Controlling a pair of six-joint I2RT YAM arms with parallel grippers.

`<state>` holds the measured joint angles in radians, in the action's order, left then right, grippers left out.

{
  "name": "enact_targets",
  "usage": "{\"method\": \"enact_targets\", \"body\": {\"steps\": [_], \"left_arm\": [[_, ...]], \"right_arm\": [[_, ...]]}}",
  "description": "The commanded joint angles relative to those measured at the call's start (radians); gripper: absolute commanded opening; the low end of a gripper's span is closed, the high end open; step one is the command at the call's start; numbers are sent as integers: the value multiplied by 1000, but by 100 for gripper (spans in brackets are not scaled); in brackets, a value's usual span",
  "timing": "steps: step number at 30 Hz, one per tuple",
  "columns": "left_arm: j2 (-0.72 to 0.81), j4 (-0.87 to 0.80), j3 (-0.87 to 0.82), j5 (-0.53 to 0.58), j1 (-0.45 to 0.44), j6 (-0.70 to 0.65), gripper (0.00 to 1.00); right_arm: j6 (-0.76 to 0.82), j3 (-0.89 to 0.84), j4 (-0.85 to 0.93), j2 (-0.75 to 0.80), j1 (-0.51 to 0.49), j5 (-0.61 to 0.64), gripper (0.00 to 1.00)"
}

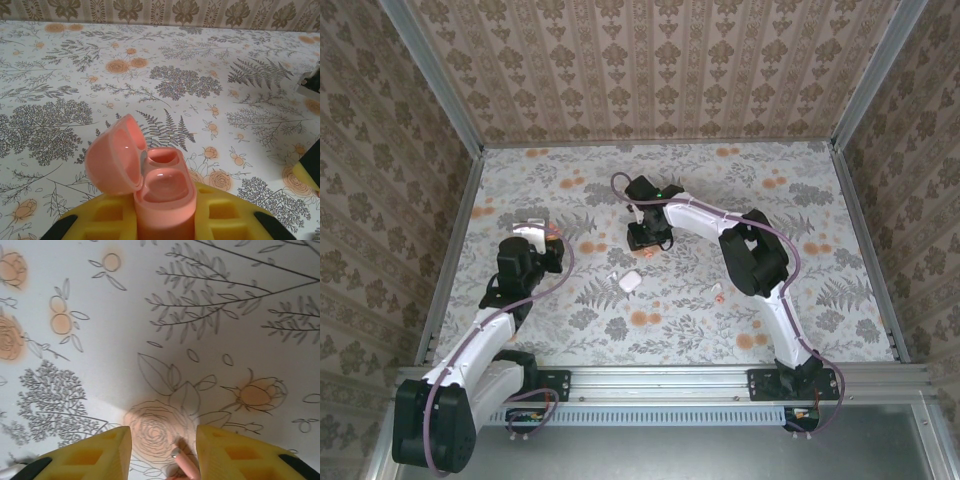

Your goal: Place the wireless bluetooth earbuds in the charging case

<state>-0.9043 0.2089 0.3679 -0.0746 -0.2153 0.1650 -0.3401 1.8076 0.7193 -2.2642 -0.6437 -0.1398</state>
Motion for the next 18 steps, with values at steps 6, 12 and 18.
{"method": "enact_targets", "body": {"steps": [6, 12, 18], "left_arm": [[-8, 10, 38, 1, 1, -8, 18], [-8, 8, 33, 2, 1, -5, 18], [-2, 6, 31, 4, 1, -5, 18]], "right_arm": [[48, 19, 66, -27, -8, -95, 37], [84, -9, 76, 5, -26, -119, 35], [148, -18, 109, 18, -48, -123, 34]]}}
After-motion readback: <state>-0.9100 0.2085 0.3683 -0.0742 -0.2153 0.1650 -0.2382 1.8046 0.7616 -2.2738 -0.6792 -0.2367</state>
